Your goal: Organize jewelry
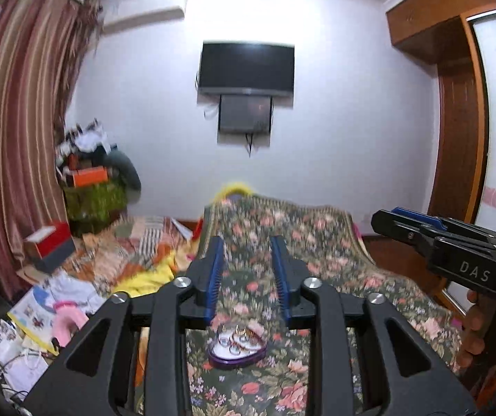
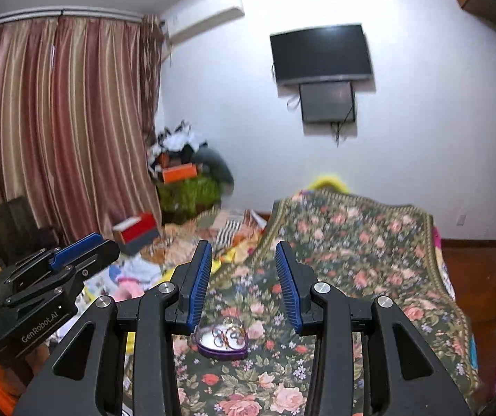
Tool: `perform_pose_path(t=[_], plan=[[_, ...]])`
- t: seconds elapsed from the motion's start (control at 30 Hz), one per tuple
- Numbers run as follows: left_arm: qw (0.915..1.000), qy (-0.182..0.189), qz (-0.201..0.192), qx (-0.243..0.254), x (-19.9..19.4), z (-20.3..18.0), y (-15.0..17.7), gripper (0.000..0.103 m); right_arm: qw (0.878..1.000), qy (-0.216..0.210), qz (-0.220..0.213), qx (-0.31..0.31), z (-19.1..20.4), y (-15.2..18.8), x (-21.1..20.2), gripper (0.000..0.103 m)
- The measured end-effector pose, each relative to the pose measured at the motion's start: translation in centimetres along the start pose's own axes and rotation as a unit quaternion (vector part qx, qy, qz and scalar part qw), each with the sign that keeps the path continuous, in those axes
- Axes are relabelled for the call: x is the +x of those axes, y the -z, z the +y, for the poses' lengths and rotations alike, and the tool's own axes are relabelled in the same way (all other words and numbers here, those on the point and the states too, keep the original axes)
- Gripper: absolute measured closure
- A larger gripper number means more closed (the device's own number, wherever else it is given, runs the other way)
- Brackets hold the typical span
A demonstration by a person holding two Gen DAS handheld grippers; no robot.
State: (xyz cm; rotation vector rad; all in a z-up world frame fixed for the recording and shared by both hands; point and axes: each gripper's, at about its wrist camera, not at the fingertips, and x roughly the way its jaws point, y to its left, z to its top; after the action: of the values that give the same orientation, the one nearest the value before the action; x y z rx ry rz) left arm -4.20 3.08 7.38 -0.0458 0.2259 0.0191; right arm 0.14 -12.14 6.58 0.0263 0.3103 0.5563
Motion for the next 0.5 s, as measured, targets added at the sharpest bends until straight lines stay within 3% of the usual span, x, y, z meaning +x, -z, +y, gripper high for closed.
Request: perform_pose_path(t=[0.1,0.17,0.3,0.33,0.43,0.5], plan=[[0.9994,-0.011,-0.031,0.007,-2.3,-0.7,-0.5,0.066,1.0,0.009,-0.027,-0.004,0.9,-0.2,-1.9,0.062],[0.9985,-0.022,-0.048,0.012,-3.6,-1.1,-0.7,0.059,0.999,0.016,-0.043,-0.006,1.6,-0.1,-2.9,0.049],[0.9971,-0.032,-0.068,0.01,-5.5,-1.1,-0.6,0.045,0.998,0.029,-0.06,-0.019,2.8,0.2,-4.1,0.048],[0.9968,-0.037,-0.07,0.009,-6.0,-1.0,-0.6,0.041,0.997,0.034,-0.062,-0.024,3.1,0.3,-4.3,0.044],[0.9964,-0.04,-0.075,-0.001,-6.7,-0.6,-0.5,0.021,0.995,0.054,-0.077,-0.032,3.9,0.8,-4.9,0.017],[0.996,-0.041,-0.08,-0.006,-7.2,-0.3,-0.3,0.017,0.993,0.065,-0.087,-0.041,4.3,1.1,-5.4,0.014]])
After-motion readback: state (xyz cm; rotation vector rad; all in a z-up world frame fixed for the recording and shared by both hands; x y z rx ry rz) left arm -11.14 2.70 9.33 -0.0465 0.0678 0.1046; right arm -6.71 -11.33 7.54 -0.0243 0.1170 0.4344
